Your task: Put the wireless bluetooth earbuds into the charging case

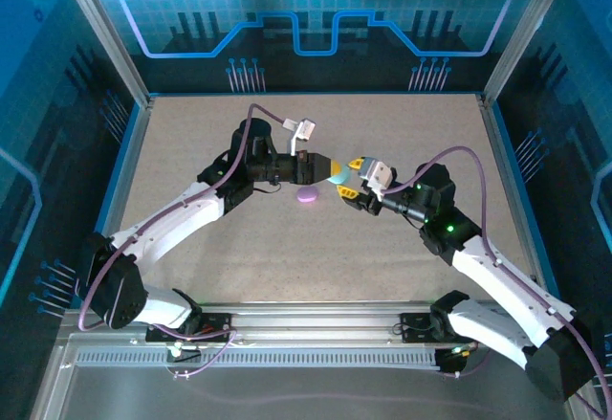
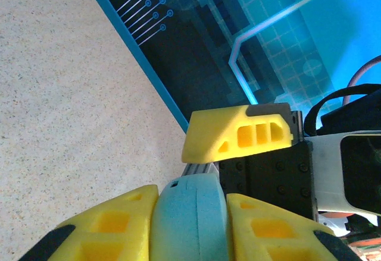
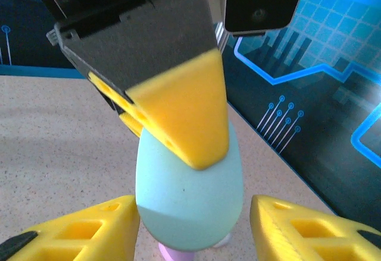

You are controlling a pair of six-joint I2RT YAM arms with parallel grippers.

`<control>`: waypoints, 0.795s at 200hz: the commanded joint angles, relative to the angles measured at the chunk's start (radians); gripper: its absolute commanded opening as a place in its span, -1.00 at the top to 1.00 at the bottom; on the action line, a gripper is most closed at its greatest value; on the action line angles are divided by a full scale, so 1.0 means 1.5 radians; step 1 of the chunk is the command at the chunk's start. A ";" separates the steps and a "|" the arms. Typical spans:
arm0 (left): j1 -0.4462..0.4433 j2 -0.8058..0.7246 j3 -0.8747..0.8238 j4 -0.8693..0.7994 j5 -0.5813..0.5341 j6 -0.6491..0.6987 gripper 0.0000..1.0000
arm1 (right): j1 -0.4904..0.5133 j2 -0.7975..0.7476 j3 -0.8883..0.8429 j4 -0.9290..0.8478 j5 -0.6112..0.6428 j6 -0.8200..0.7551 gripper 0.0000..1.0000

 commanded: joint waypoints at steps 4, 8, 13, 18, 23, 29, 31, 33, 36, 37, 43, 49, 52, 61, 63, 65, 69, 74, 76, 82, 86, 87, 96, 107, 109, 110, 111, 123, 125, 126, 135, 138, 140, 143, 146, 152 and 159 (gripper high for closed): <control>-0.002 -0.014 -0.002 0.014 0.020 -0.008 0.64 | -0.006 0.004 0.006 0.041 -0.020 0.016 -0.07; -0.002 -0.014 -0.002 0.015 0.022 -0.008 0.64 | -0.006 0.005 0.007 0.042 -0.021 0.016 -0.07; -0.003 -0.014 -0.002 0.016 0.023 -0.009 0.64 | -0.006 0.006 0.009 0.043 -0.021 0.017 -0.06; -0.003 -0.013 -0.002 0.018 0.024 -0.010 0.64 | -0.006 0.009 0.009 0.043 -0.020 0.019 -0.06; -0.003 -0.013 -0.002 0.019 0.025 -0.011 0.64 | -0.006 0.011 0.011 0.043 -0.022 0.020 -0.04; -0.003 -0.014 -0.002 0.019 0.025 -0.012 0.64 | -0.006 0.013 0.013 0.041 -0.024 0.019 -0.03; -0.003 -0.015 -0.003 0.019 0.025 -0.010 0.64 | -0.006 0.013 0.013 0.039 -0.025 0.019 -0.03; -0.002 -0.015 -0.003 0.019 0.025 -0.011 0.64 | -0.006 0.014 0.013 0.038 -0.025 0.019 -0.02; -0.003 -0.016 -0.003 0.020 0.025 -0.011 0.64 | -0.006 0.015 0.014 0.035 -0.025 0.019 -0.02; -0.003 -0.016 -0.003 0.020 0.025 -0.011 0.64 | -0.006 0.015 0.014 0.035 -0.025 0.019 -0.02; -0.003 -0.017 -0.003 0.020 0.025 -0.010 0.64 | -0.006 0.017 0.016 0.033 -0.024 0.019 -0.02; -0.003 -0.018 -0.003 0.019 0.026 -0.009 0.64 | -0.006 0.018 0.015 0.031 -0.023 0.019 -0.03; -0.003 -0.018 -0.003 0.019 0.026 -0.010 0.64 | -0.006 0.019 0.014 0.032 -0.022 0.019 -0.03; -0.002 -0.019 -0.003 0.017 0.026 -0.008 0.64 | -0.006 0.020 0.013 0.034 -0.022 0.020 -0.01; -0.002 -0.019 -0.003 0.017 0.026 -0.008 0.64 | -0.006 0.020 0.013 0.034 -0.023 0.020 -0.01; -0.002 -0.020 -0.003 0.017 0.027 -0.007 0.64 | -0.006 0.020 0.013 0.034 -0.022 0.020 0.01; -0.002 -0.020 -0.004 0.017 0.027 -0.006 0.64 | -0.006 0.019 0.013 0.034 -0.022 0.020 0.03; -0.003 -0.021 -0.004 0.017 0.026 -0.006 0.64 | -0.006 0.019 0.013 0.034 -0.023 0.021 0.06; -0.002 -0.021 -0.004 0.016 0.026 -0.006 0.64 | -0.006 0.018 0.013 0.034 -0.024 0.021 0.07; -0.002 -0.023 -0.005 0.016 0.025 -0.004 0.64 | -0.006 0.017 0.013 0.034 -0.026 0.022 0.09; -0.003 -0.023 -0.005 0.015 0.024 -0.003 0.63 | -0.006 0.016 0.013 0.034 -0.028 0.023 0.11; -0.002 -0.023 -0.005 0.015 0.023 -0.003 0.63 | -0.006 0.016 0.013 0.034 -0.028 0.023 0.11; -0.003 -0.024 -0.005 0.013 0.023 -0.001 0.62 | -0.006 0.014 0.014 0.032 -0.033 0.025 0.14; -0.002 -0.024 -0.005 0.012 0.022 0.005 0.58 | -0.006 0.013 0.017 0.025 -0.040 0.026 0.17; -0.002 -0.024 -0.006 0.011 0.022 0.006 0.56 | -0.007 0.013 0.018 0.023 -0.042 0.027 0.17; -0.003 -0.024 -0.006 0.011 0.022 0.007 0.55 | -0.007 0.013 0.018 0.022 -0.043 0.027 0.17; -0.002 -0.024 -0.006 0.011 0.021 0.008 0.54 | -0.007 0.012 0.018 0.021 -0.043 0.027 0.17; -0.002 -0.027 -0.007 0.008 0.017 0.021 0.28 | -0.009 0.012 0.024 0.006 -0.056 0.031 0.19; -0.002 -0.029 -0.008 0.007 0.017 0.024 0.26 | -0.010 0.013 0.025 0.003 -0.061 0.033 0.20; -0.003 -0.029 -0.007 0.006 0.017 0.026 0.25 | -0.011 0.013 0.025 0.001 -0.062 0.034 0.20; -0.003 -0.034 -0.008 -0.001 0.014 0.050 0.16 | -0.019 0.017 0.034 -0.017 -0.093 0.041 0.21; -0.003 -0.037 -0.009 -0.001 0.012 0.062 0.12 | -0.023 0.019 0.038 -0.024 -0.105 0.045 0.21; -0.003 -0.039 -0.010 -0.003 0.010 0.070 0.11 | -0.026 0.022 0.042 -0.032 -0.120 0.051 0.21; -0.003 -0.043 -0.012 -0.004 0.007 0.079 0.07 | -0.029 0.024 0.045 -0.036 -0.129 0.055 0.21; -0.002 -0.047 -0.014 -0.005 0.004 0.092 0.05 | -0.034 0.027 0.050 -0.044 -0.148 0.061 0.21; -0.002 -0.055 -0.020 -0.003 0.000 0.117 0.01 | -0.044 0.037 0.062 -0.064 -0.178 0.073 0.21; -0.003 -0.067 -0.032 0.012 0.003 0.153 -0.03 | -0.054 0.049 0.076 -0.085 -0.217 0.088 0.21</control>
